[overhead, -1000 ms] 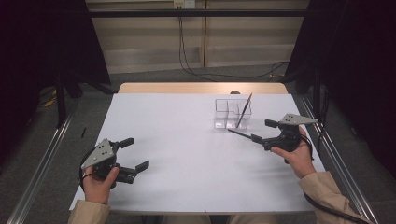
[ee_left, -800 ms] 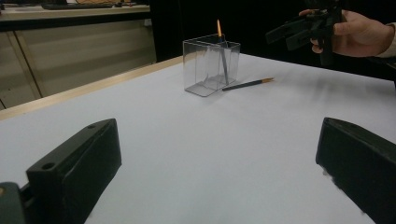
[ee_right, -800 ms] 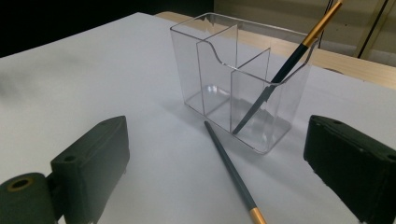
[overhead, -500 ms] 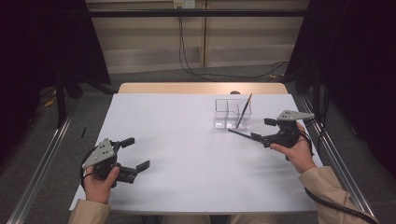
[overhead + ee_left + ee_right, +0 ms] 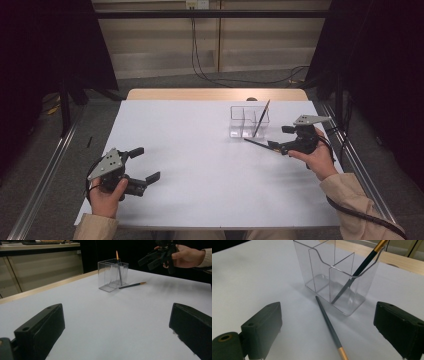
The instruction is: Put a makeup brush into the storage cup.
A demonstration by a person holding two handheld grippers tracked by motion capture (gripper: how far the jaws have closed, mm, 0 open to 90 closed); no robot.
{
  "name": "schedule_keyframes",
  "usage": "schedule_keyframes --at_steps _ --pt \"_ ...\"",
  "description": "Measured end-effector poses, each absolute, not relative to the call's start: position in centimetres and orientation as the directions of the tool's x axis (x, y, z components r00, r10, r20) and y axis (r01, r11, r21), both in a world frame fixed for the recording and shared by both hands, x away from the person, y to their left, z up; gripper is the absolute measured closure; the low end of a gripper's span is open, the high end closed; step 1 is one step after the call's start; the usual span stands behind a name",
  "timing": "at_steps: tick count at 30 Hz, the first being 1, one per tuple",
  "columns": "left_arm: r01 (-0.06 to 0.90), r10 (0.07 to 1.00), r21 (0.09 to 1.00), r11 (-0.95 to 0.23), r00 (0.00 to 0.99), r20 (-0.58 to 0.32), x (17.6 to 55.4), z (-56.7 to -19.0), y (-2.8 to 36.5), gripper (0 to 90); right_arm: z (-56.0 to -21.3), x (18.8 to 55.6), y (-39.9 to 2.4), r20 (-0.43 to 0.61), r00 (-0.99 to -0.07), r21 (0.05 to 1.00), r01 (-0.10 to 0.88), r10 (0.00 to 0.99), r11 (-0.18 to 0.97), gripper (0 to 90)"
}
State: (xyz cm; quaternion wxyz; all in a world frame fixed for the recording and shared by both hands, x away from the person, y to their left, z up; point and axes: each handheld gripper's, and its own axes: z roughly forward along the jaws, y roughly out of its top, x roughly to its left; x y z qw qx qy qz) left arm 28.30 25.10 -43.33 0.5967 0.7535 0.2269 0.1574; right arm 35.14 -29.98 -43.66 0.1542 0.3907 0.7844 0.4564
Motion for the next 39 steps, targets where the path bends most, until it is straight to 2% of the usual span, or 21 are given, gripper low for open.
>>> schedule_keyframes --at_steps 27,39 --pt "0.159 0.526 0.970 -0.182 0.849 -0.040 28.3 -43.4 25.0 0.0 -44.0 37.2 -29.4 0.085 -0.664 0.723 0.554 0.743 0.413 11.4" --pt "0.160 0.528 0.971 -0.180 0.848 -0.042 28.4 -43.4 25.1 0.0 -43.9 37.9 -28.7 0.049 -0.697 0.670 0.554 0.715 0.494 23.8"
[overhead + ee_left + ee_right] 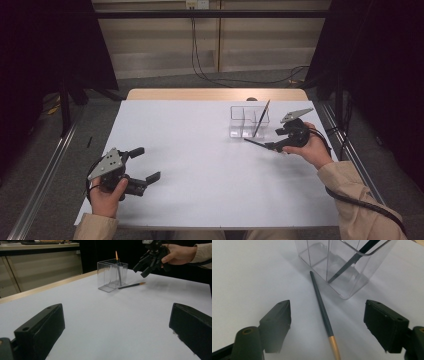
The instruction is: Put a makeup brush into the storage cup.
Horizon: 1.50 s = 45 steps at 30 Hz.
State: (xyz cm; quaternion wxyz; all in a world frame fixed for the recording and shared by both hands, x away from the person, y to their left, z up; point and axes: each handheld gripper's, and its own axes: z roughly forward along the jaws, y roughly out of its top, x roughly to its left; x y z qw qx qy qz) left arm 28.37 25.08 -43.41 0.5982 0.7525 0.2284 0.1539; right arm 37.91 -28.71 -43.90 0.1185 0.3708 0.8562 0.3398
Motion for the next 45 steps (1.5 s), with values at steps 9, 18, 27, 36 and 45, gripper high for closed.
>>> schedule_keyframes --at_steps 9,18,27,36,45 --pt "0.159 0.527 0.971 -0.178 0.849 -0.043 28.4 -43.4 25.1 0.0 -43.9 38.4 -28.3 0.035 -0.712 0.631 0.560 0.701 0.537 33.5" --pt "0.161 0.525 0.970 -0.182 0.850 -0.043 28.4 -43.5 25.1 0.0 -44.1 38.8 -28.4 0.032 -0.723 0.592 0.570 0.691 0.569 41.2" --pt "0.161 0.526 0.970 -0.180 0.849 -0.044 28.4 -43.5 25.1 0.0 -44.4 39.1 -28.3 0.026 -0.738 0.562 0.569 0.674 0.601 49.4" --pt "0.161 0.529 0.971 -0.179 0.847 -0.043 28.5 -43.6 25.2 0.0 -45.0 39.4 -28.1 0.050 -0.744 0.525 0.587 0.666 0.616 56.0" --pt "0.164 0.532 0.971 -0.175 0.845 -0.047 28.5 -43.6 25.3 0.0 -46.0 39.6 -28.2 0.059 -0.746 0.482 0.603 0.663 0.636 60.8"
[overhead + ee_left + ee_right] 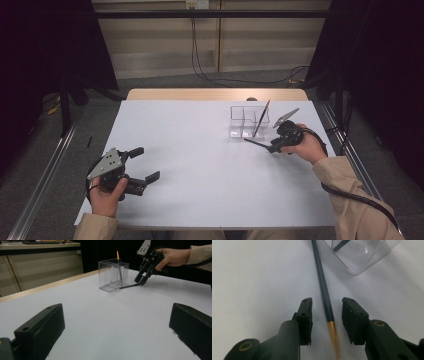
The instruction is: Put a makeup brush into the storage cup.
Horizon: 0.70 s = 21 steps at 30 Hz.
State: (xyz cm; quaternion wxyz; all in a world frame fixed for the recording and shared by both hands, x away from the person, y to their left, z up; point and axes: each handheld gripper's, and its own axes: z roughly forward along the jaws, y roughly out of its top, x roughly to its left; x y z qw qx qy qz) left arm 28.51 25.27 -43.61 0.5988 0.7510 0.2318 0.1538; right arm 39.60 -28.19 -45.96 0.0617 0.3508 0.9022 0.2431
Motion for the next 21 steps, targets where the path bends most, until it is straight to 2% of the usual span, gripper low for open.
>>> schedule_keyframes --at_steps 10,21 --pt "0.164 0.527 0.970 -0.178 0.849 -0.047 28.57 -43.72 25.16 0.0 -46.17 39.68 -28.25 0.060 -0.749 0.459 0.607 0.659 0.648 68.4" --pt "0.162 0.528 0.969 -0.188 0.848 -0.039 28.51 -43.62 25.11 0.0 -45.92 39.59 -28.07 0.056 -0.782 0.417 0.583 0.621 0.697 81.5"
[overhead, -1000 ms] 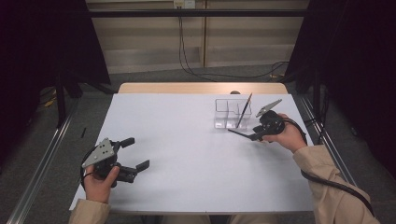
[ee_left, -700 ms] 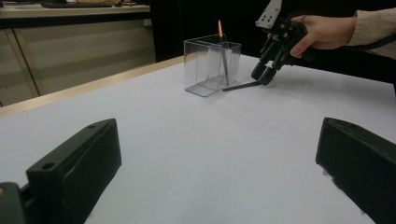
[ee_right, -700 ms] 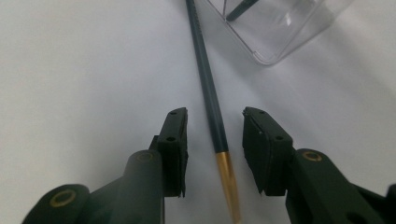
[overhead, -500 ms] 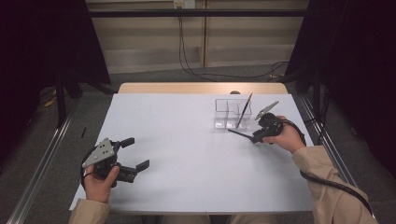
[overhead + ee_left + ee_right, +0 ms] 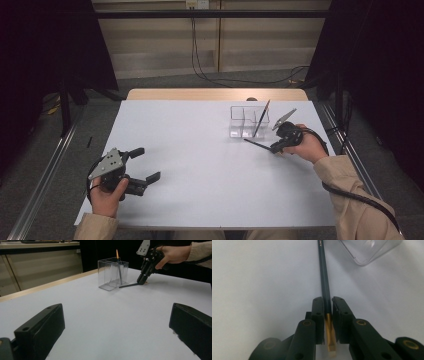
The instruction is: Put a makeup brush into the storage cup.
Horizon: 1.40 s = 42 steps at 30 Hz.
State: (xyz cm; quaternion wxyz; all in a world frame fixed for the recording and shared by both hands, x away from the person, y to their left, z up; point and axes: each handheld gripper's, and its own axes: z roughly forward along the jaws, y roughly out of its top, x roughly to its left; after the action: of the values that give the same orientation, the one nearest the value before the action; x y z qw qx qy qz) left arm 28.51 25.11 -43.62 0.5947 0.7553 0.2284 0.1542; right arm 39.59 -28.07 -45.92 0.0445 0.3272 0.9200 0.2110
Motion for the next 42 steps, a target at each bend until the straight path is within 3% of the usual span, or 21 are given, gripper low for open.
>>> schedule_keyframes --at_steps 16,34,42 --pt "0.160 0.526 0.969 -0.188 0.849 -0.039 28.5 -43.6 25.2 0.0 -45.6 39.8 -27.2 0.035 -0.789 0.354 0.584 0.614 0.730 83.8" --pt "0.174 0.515 0.966 -0.191 0.856 -0.052 29.1 -44.1 24.7 0.0 -45.6 40.9 -27.1 0.102 -0.762 0.297 0.637 0.639 0.712 82.6" --pt "0.174 0.511 0.966 -0.190 0.858 -0.054 29.2 -43.9 24.6 0.0 -45.4 40.8 -26.5 0.062 -0.784 0.268 0.609 0.617 0.747 83.8"
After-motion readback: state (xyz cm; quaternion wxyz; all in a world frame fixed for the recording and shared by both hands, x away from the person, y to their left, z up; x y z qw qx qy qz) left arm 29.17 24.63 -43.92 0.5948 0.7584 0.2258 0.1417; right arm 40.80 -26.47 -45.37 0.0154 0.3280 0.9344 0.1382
